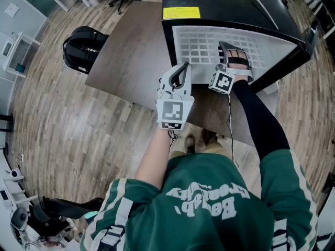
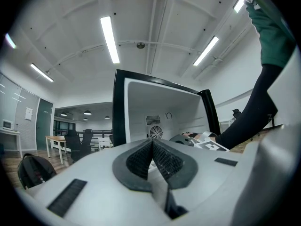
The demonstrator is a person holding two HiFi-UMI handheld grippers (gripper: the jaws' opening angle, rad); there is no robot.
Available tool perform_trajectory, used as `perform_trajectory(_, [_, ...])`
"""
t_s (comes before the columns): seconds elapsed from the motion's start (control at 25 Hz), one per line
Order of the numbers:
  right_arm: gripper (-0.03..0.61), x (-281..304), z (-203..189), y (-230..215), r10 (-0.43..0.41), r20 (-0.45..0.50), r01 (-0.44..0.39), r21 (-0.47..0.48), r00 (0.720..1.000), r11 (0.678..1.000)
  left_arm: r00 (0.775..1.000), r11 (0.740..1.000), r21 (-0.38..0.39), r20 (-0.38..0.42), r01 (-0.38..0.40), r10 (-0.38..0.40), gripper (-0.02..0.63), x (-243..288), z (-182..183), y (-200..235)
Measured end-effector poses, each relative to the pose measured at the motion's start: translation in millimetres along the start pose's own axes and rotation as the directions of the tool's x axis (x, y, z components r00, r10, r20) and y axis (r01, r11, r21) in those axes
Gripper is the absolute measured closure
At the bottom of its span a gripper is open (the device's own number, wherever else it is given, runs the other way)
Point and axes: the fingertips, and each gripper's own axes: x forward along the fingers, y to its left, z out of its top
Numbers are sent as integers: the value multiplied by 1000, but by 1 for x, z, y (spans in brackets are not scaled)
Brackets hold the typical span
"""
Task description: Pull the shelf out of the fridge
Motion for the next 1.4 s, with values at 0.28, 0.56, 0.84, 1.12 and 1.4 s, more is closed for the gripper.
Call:
perform_trajectory(0.28, [436, -5, 2, -1, 10, 6, -10, 8, 1000, 1000, 1000, 1000, -6, -1, 1, -1, 597, 2, 1, -3])
perform_trajectory(0.56, [434, -13, 6, -1, 18, 21, -18, 27, 1000, 999, 1000, 1000, -2, 0, -6, 6, 597, 2, 4, -10])
perform_trajectory(0.84, [434, -18, 7, 0, 20, 22, -21, 26, 1000, 999, 1000, 1000, -4, -14, -27, 27, 598, -7, 7, -20])
perform_trajectory(1.12, [434, -25, 8, 6, 19, 27, -20, 32, 999, 999, 998, 998, -7, -25, -59, 59, 597, -23, 2, -25])
perform_trajectory(1.4, [434, -34, 10, 4, 24, 34, -25, 37, 999, 999, 997, 997, 4, -26, -72, 72, 597, -36, 12, -29])
